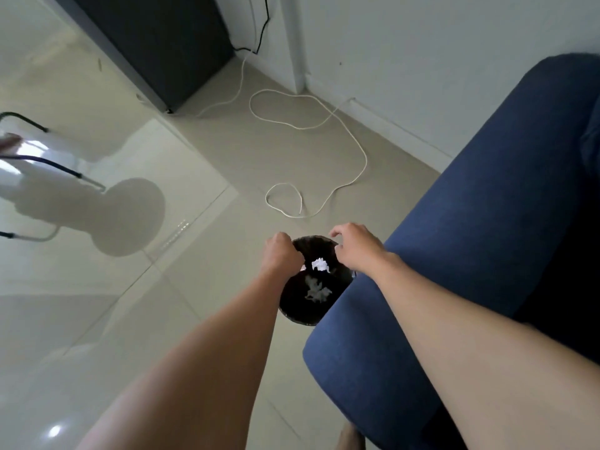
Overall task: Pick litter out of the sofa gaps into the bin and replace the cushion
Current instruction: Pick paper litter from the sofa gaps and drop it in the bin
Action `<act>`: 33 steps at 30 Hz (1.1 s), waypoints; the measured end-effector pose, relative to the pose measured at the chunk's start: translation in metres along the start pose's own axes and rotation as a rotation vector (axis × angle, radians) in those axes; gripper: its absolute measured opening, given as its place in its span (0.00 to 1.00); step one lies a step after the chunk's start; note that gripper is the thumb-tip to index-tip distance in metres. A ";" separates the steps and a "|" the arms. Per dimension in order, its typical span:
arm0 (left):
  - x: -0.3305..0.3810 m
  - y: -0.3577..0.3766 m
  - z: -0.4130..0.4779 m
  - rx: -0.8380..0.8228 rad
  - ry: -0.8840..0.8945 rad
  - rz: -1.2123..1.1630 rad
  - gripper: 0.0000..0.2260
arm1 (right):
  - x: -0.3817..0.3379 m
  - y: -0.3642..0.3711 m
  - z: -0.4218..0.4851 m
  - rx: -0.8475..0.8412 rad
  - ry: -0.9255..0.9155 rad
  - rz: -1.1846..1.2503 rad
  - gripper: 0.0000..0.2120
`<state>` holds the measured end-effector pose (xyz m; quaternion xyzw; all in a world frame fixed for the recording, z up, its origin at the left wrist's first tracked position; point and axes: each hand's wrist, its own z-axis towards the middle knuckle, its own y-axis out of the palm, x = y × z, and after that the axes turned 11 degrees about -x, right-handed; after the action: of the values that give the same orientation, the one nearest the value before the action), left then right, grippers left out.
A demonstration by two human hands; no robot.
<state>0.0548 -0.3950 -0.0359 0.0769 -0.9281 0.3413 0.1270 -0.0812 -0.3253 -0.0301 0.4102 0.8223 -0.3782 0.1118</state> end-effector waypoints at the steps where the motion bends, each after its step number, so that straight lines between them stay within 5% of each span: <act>1: 0.002 0.000 -0.001 -0.004 0.002 0.014 0.16 | 0.002 -0.002 0.000 0.015 0.006 0.009 0.21; 12: 0.126 0.043 -0.055 0.042 0.326 0.290 0.20 | 0.079 -0.062 -0.069 0.296 0.084 0.087 0.24; 24: 0.266 0.228 -0.187 -0.036 0.656 0.615 0.21 | 0.303 -0.080 -0.253 0.556 0.290 0.264 0.26; 33: 0.310 0.371 -0.262 -0.218 0.676 0.600 0.25 | 0.454 -0.046 -0.356 0.515 0.434 0.328 0.25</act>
<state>-0.2785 0.0390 0.0183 -0.3243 -0.8464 0.2693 0.3256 -0.3608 0.1795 0.0150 0.6216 0.6284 -0.4539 -0.1128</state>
